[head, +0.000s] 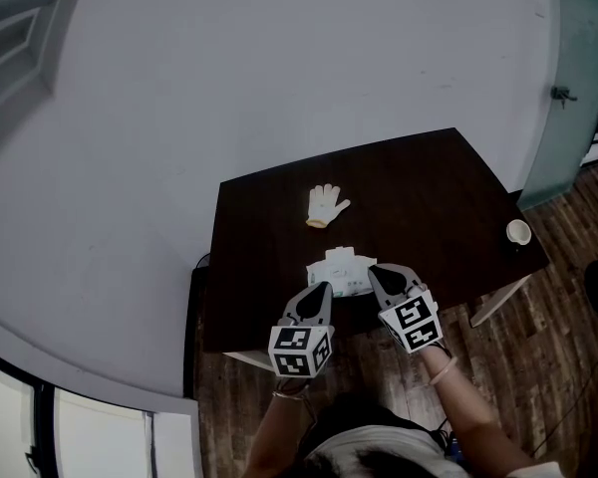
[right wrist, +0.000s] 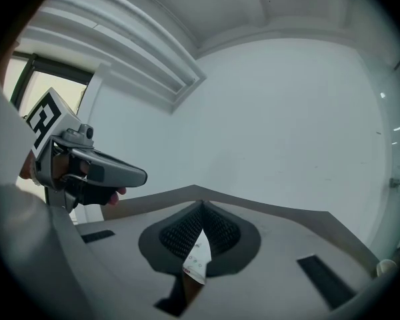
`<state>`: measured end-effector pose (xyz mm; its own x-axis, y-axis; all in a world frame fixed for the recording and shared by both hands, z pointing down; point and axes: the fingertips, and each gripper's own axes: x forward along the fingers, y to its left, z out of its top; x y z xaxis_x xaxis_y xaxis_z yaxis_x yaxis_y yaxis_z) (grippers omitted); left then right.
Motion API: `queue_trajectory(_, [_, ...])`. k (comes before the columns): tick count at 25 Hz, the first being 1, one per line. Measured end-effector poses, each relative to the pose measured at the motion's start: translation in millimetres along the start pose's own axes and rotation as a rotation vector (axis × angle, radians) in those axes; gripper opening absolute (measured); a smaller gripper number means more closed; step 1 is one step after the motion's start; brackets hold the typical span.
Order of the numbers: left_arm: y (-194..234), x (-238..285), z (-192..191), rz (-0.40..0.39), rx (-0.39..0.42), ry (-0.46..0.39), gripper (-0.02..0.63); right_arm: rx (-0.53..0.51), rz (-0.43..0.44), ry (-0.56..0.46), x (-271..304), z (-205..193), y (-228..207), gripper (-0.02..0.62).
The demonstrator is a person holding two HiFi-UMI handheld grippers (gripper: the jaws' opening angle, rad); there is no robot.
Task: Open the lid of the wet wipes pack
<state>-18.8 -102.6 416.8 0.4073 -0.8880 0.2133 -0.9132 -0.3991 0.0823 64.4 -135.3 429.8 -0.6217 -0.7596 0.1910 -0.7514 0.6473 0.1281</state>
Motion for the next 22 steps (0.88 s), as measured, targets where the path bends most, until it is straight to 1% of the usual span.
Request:
queue_trajectory(4, [6,-4,11,-0.016,0.019,-0.019,0.018,-0.024,-0.025,-0.004,2,7,9,0.006])
queue_trajectory(7, [13,-8,18,-0.030,0.054,-0.015,0.018,-0.019,-0.047,-0.006,7,17,15,0.006])
queue_trajectory(9, [18,-11,23,-0.039,0.064,-0.015,0.018,-0.013,-0.059,-0.001,10,22,19,0.006])
queue_trajectory(18, [36,-18,38,-0.061,0.024,-0.043,0.018,-0.021,-0.092,-0.001,7,42,26,0.006])
queue_trajectory(22, [42,-24,46,-0.062,0.025,-0.056,0.018,-0.020,-0.100,-0.013,8,48,29,0.006])
